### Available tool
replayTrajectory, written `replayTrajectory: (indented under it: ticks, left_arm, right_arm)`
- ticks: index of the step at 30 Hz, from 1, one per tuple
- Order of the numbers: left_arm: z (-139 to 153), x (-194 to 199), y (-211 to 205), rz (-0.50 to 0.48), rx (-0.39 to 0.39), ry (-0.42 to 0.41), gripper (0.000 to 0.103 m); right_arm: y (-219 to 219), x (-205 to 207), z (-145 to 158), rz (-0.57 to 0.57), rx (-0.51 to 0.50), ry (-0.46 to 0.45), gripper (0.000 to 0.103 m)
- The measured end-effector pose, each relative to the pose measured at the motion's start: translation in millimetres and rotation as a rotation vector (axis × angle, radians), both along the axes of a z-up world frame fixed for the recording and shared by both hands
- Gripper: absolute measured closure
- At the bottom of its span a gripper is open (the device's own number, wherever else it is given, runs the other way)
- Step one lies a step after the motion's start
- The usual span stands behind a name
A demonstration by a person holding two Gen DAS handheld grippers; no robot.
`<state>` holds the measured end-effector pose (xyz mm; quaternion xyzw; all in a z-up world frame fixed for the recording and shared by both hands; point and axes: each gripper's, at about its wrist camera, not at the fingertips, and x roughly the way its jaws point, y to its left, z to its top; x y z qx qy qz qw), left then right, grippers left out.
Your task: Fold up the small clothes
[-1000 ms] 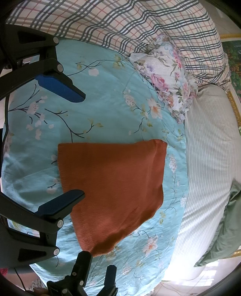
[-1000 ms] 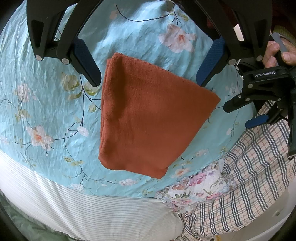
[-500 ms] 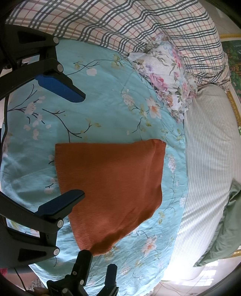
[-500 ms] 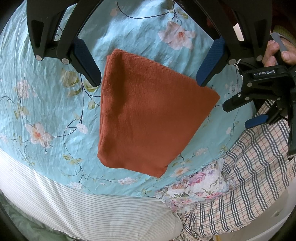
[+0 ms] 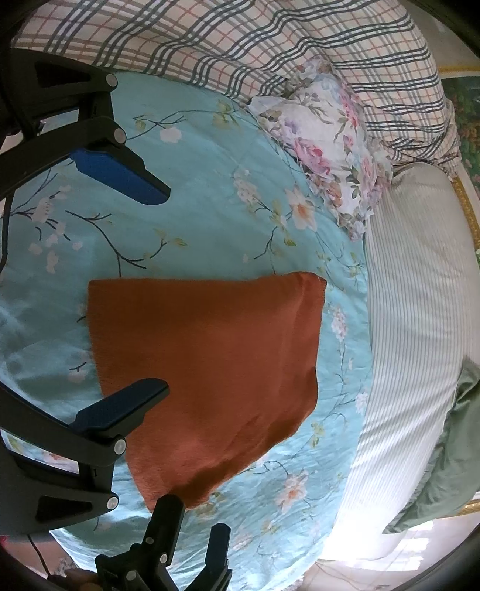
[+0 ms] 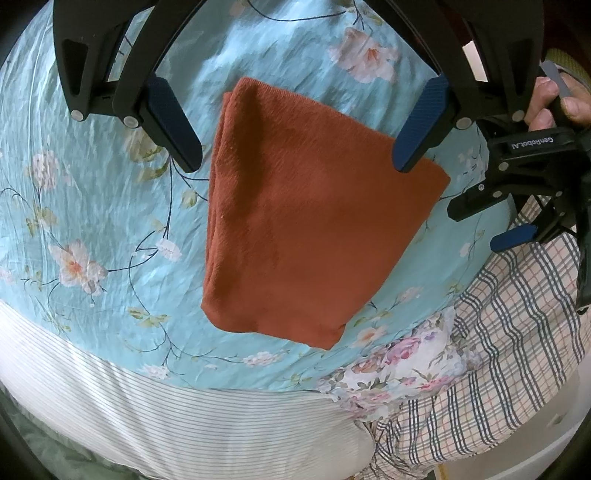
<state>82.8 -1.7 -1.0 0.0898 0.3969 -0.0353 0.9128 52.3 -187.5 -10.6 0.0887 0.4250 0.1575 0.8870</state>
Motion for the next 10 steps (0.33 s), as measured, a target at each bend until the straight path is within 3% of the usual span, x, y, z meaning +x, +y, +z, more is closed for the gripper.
replayTrajectory:
  ticks: [10]
  left_arm:
    - [-1.3, 3.6, -8.6, 0.016, 0.012, 0.008, 0.007]
  right_arm:
    - [0.2, 4.2, -10.3, -0.019, 0.021, 0.018, 0.001]
